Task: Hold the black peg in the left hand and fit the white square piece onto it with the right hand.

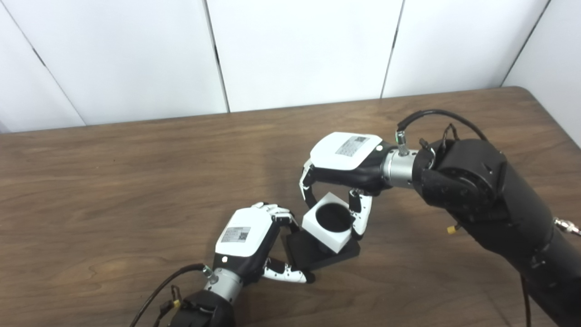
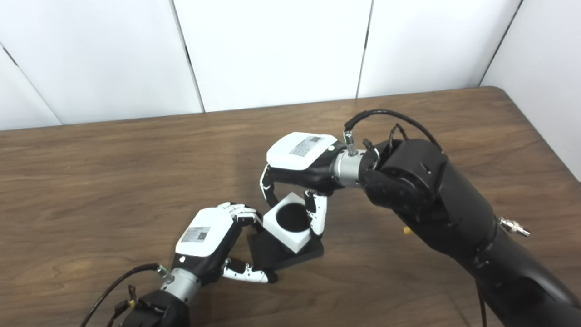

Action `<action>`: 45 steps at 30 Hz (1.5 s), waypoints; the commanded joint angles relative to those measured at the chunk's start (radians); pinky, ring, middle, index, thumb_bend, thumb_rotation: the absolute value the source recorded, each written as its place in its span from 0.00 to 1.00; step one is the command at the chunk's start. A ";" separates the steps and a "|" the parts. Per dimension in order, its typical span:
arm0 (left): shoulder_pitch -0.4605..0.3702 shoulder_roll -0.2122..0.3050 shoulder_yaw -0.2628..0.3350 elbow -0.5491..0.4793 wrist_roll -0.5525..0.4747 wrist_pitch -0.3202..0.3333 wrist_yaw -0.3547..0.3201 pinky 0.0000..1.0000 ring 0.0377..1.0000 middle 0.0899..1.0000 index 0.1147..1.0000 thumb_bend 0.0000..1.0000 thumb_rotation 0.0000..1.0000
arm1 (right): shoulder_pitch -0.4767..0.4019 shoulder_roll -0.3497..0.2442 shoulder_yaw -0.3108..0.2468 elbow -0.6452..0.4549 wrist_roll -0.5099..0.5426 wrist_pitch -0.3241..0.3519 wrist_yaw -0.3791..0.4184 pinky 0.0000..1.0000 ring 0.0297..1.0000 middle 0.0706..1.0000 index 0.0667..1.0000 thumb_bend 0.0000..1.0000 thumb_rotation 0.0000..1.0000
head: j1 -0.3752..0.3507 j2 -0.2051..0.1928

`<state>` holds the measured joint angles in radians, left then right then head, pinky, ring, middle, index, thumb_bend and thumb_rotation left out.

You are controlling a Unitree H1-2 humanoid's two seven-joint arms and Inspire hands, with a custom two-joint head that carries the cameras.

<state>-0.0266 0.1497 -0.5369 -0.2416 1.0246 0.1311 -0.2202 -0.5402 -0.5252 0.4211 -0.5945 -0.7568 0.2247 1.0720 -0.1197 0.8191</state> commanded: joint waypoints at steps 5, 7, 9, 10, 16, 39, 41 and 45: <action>-0.012 0.000 -0.019 0.006 0.030 0.004 -0.043 0.90 0.83 0.75 0.42 0.51 0.05 | -0.019 0.009 -0.012 -0.015 -0.025 -0.006 -0.007 0.89 0.85 0.73 0.45 0.52 0.13 | -0.001 0.003; -0.012 0.000 -0.019 0.006 0.031 0.005 -0.043 0.90 0.83 0.75 0.42 0.51 0.05 | -0.014 0.008 -0.013 -0.009 -0.028 -0.018 -0.014 0.89 0.85 0.73 0.45 0.52 0.13 | -0.001 0.003; -0.013 0.001 -0.019 0.006 0.031 0.004 -0.043 0.90 0.83 0.75 0.42 0.51 0.05 | -0.011 0.005 -0.015 -0.001 -0.028 -0.033 -0.022 0.88 0.84 0.73 0.45 0.52 0.14 | -0.002 0.005; -0.013 0.001 -0.019 0.006 0.030 0.004 -0.043 0.90 0.83 0.75 0.42 0.51 0.05 | -0.011 0.005 -0.017 0.001 -0.028 -0.037 -0.024 0.88 0.84 0.73 0.45 0.52 0.14 | -0.002 0.005; -0.014 0.002 -0.019 0.005 0.033 0.006 -0.045 0.89 0.83 0.75 0.42 0.51 0.05 | -0.003 0.008 -0.029 0.014 -0.019 -0.044 -0.025 0.89 0.85 0.74 0.45 0.52 0.14 | -0.004 0.007; -0.016 0.002 -0.020 0.005 0.036 0.009 -0.049 0.90 0.84 0.75 0.42 0.51 0.05 | -0.012 0.020 -0.046 0.007 -0.009 -0.015 0.004 0.89 0.86 0.76 0.57 1.00 0.35 | -0.004 0.009; -0.015 0.002 -0.019 0.003 0.034 0.009 -0.049 0.90 0.84 0.75 0.42 0.51 0.05 | -0.015 0.020 -0.048 0.006 -0.007 -0.011 0.011 0.90 0.86 0.76 0.58 1.00 0.36 | -0.004 0.014; -0.016 0.002 -0.018 0.002 0.033 0.010 -0.051 0.90 0.84 0.75 0.42 0.51 0.05 | -0.020 0.015 -0.047 0.004 -0.005 -0.011 0.023 0.92 0.87 0.78 0.63 1.00 0.39 | -0.004 0.014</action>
<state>-0.0367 0.1493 -0.5409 -0.2457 1.0321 0.1435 -0.2429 -0.5142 -0.5031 0.3926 -0.5667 -0.7660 0.2039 1.0968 -0.1227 0.8330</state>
